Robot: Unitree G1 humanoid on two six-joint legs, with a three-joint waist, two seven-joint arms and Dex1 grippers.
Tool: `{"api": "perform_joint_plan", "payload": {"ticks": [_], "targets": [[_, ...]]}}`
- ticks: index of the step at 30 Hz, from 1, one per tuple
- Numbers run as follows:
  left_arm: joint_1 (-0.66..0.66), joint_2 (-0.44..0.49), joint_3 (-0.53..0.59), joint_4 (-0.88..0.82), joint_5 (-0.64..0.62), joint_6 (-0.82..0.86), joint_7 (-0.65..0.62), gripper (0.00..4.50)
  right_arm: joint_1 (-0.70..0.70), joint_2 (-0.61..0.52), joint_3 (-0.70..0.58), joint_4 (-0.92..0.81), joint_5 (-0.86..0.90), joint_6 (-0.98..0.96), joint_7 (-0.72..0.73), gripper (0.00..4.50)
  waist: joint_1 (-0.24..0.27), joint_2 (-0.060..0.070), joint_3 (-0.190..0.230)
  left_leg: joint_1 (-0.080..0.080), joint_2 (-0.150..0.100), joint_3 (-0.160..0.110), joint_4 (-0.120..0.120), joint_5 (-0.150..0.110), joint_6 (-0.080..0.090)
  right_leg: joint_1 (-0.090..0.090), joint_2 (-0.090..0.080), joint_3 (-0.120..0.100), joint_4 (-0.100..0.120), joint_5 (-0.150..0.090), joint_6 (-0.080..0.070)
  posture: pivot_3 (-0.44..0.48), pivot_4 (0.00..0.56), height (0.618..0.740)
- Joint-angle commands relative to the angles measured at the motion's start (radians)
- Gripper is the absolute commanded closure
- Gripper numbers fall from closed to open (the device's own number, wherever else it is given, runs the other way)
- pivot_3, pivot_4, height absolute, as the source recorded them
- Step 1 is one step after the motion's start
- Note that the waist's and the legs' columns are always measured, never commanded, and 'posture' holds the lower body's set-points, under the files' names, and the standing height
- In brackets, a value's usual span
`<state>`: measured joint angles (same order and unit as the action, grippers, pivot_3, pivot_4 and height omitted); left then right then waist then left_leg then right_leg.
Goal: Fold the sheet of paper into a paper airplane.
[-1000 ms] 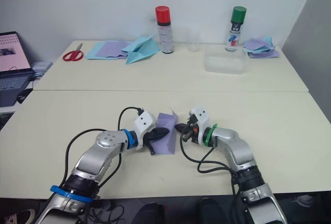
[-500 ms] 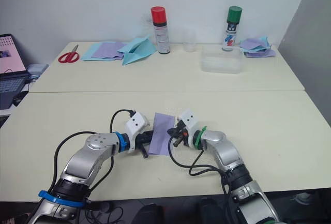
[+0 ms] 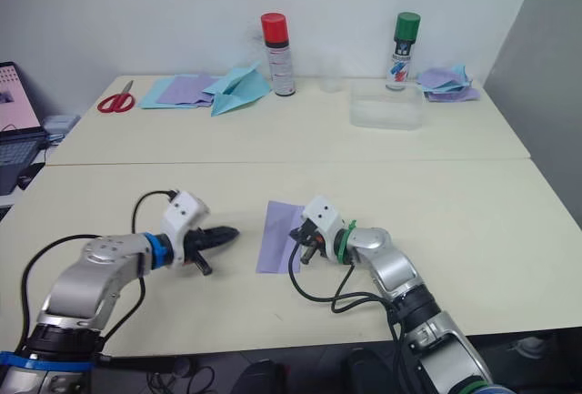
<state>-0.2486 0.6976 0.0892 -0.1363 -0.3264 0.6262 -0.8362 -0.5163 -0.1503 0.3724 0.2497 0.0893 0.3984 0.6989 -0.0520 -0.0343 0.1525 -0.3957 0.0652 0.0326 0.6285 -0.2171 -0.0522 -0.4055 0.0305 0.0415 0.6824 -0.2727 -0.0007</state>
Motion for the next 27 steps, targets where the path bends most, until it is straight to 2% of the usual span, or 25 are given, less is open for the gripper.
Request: {"api": "perform_joint_plan", "payload": {"ticks": [1,3,6,12,18,22,27], "targets": [[-0.04,-0.048,0.015,-0.121,-0.08,0.03,0.021,4.5,0.007,-0.004,0.01,0.039,-0.028,0.009,-0.001,4.46,0.001,0.0,0.0,0.0,0.0,0.0,0.0,0.0,0.0,0.0,0.0,0.001,0.0,0.0,0.0,0.0,0.15,0.74],[-0.063,-0.086,0.006,-0.143,-0.102,0.059,0.049,4.5,0.006,-0.004,0.011,0.041,-0.028,0.008,0.0,4.46,0.002,-0.001,0.0,0.0,-0.001,0.0,0.0,0.0,0.0,0.0,0.0,0.002,0.0,0.0,0.001,0.0,0.15,0.74],[-0.068,-0.118,-0.061,-0.144,-0.069,0.048,0.069,4.5,0.003,-0.002,0.012,0.045,-0.029,0.007,-0.003,4.46,-0.001,-0.001,-0.001,0.0,-0.001,0.0,0.0,0.0,0.0,0.0,0.0,0.003,0.0,0.0,0.001,0.0,0.15,0.74],[-0.037,-0.174,-0.181,-0.037,0.024,-0.015,0.114,4.5,0.007,-0.001,0.011,0.04,-0.031,0.008,-0.011,4.46,-0.001,-0.001,-0.001,0.0,0.0,0.0,0.0,0.0,0.0,0.0,0.001,0.002,0.0,0.0,0.0,0.0,0.15,0.74],[-0.019,-0.17,-0.243,0.069,0.1,-0.081,0.106,4.5,0.03,-0.016,0.004,0.004,-0.025,0.017,-0.011,4.46,0.002,-0.001,-0.001,0.0,0.0,0.0,0.0,0.0,0.0,0.0,0.001,0.002,0.0,0.0,0.0,0.0,0.15,0.74],[-0.038,-0.166,-0.271,0.132,0.136,-0.125,0.093,4.5,0.043,-0.028,-0.011,-0.028,-0.004,-0.058,0.021,4.46,0.007,-0.001,-0.001,0.0,-0.001,0.0,0.0,0.0,0.0,0.0,0.001,0.002,-0.001,0.0,0.0,0.0,0.15,0.74],[-0.039,-0.136,-0.325,0.19,0.204,-0.197,0.062,4.5,-0.024,-0.017,-0.067,0.052,-0.005,-0.129,-0.015,4.46,0.011,-0.001,-0.001,0.0,-0.001,0.0,0.0,0.0,0.0,0.0,0.0,0.002,-0.001,0.0,0.0,0.0,0.15,0.74]]}}
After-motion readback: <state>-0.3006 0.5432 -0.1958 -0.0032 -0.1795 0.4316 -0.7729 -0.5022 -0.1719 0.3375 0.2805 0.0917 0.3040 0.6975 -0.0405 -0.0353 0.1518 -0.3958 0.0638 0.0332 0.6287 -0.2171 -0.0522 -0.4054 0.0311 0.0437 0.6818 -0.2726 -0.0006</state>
